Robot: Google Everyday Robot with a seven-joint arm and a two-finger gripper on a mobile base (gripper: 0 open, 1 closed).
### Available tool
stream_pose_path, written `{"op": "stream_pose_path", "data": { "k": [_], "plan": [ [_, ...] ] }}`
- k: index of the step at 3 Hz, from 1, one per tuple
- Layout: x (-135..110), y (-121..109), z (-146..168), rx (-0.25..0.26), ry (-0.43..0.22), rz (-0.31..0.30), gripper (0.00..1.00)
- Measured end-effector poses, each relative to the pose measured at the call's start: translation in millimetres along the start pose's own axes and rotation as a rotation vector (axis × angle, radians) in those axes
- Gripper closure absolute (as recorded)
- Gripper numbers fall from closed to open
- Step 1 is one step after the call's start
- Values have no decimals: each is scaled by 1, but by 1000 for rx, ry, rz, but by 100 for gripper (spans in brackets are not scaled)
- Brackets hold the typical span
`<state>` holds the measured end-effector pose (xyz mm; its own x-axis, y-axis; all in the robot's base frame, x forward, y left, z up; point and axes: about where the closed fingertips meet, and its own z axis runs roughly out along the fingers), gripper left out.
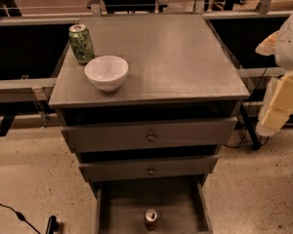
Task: Pick orange can from bottom drawer and place on counter
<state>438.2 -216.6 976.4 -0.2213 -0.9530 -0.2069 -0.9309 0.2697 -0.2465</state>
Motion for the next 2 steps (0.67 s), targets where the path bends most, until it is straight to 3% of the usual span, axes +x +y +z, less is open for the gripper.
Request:
{"op": "stream_pose_path", "data": {
  "k": [1,2],
  "plan": [
    [0,0,0,0,0,0,0],
    [-9,1,21,-42,18,-43,0]
  ]
}}
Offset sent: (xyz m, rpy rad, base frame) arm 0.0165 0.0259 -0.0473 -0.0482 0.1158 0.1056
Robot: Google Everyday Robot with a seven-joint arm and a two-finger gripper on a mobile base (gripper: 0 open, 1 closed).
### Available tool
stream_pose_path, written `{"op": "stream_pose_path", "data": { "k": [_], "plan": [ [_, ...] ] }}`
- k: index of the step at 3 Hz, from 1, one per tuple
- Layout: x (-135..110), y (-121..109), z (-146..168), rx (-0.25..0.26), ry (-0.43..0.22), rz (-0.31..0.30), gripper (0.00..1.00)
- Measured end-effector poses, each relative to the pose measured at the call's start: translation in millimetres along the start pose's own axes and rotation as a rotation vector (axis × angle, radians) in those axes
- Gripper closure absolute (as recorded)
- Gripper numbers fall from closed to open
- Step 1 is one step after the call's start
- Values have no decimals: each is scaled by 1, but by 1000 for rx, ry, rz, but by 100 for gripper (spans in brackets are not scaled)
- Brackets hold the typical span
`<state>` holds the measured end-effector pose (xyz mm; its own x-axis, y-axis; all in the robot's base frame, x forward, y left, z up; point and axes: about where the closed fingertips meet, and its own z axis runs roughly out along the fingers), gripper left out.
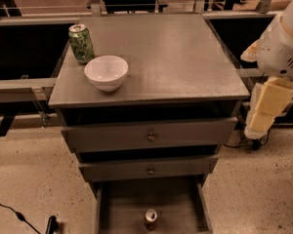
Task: Pick orange can from bottom drawer and place on counter
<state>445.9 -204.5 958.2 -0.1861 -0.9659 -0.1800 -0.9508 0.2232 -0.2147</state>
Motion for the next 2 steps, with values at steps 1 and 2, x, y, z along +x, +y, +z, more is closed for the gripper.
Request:
{"op": "stream_pose_path", "data": {
  "k": [1,2],
  "plan": [
    [-1,11,79,-135,-78,-55,0],
    [-8,51,200,-276,-435,24,0]
  ]
}}
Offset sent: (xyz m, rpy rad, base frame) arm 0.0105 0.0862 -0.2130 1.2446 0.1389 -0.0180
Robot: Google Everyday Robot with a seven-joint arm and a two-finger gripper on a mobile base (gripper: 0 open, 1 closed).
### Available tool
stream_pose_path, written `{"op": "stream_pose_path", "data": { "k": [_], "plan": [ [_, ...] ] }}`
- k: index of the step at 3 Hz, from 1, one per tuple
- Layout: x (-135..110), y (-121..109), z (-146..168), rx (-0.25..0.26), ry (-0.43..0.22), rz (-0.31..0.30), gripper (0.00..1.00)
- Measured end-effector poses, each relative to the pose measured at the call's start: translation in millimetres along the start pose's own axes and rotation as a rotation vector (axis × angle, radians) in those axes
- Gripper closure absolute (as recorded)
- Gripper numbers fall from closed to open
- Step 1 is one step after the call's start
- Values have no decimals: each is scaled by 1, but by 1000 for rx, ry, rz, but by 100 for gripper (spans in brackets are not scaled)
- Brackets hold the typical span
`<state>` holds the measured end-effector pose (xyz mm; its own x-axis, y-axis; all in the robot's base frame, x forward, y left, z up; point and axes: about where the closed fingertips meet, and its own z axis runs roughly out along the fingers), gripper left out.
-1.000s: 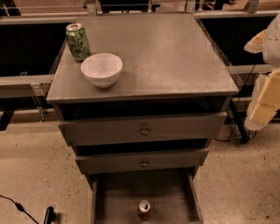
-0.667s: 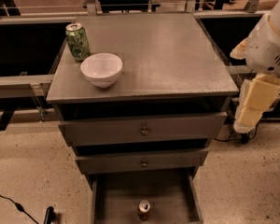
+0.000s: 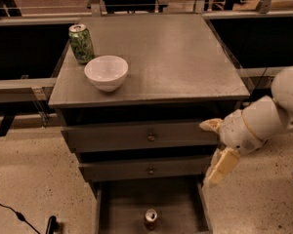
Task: Pick orange can from bottom drawer and place on counter
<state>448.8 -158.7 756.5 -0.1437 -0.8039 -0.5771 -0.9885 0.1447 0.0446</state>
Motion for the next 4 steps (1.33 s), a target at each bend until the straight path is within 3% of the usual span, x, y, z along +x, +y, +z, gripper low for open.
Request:
{"op": "stream_pose_path", "data": {
  "k": [1,2,3,4],
  "plan": [
    [3,-2,27,35,-304,46,0],
    [0,2,21,38,-423,102,0],
    [5,8,44,66,-365,77,0],
    [26,32,98,122,-364,42,0]
  ]
}}
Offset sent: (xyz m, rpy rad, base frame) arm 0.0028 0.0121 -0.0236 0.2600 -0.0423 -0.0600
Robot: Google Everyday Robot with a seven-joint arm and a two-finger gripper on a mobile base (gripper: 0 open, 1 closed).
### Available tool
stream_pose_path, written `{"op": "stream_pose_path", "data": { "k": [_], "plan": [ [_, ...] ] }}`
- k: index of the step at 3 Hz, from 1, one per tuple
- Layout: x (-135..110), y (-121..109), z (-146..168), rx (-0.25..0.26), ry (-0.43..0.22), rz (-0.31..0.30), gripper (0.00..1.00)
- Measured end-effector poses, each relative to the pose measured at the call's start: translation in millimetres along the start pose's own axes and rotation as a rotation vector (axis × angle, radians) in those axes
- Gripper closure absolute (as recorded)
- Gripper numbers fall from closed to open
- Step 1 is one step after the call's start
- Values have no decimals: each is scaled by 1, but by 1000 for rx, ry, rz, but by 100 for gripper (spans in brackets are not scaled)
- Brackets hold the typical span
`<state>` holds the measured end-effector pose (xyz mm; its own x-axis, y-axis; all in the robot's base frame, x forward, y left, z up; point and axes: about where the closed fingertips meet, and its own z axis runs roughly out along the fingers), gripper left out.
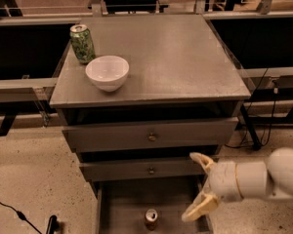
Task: Pick orange can from bottom drawer and place on counter
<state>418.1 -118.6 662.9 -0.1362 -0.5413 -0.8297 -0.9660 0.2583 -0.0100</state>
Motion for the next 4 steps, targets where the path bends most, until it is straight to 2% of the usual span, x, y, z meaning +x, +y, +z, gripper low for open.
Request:
{"op": "stream_pose_path", "data": {
  "k": [1,2,3,4],
  "plan": [
    [49,25,35,17,-81,-10,0],
    [61,30,48,1,-113,1,0],
    [95,20,61,7,-35,75,0],
    [148,14,89,18,-17,44,0]
  ]
}}
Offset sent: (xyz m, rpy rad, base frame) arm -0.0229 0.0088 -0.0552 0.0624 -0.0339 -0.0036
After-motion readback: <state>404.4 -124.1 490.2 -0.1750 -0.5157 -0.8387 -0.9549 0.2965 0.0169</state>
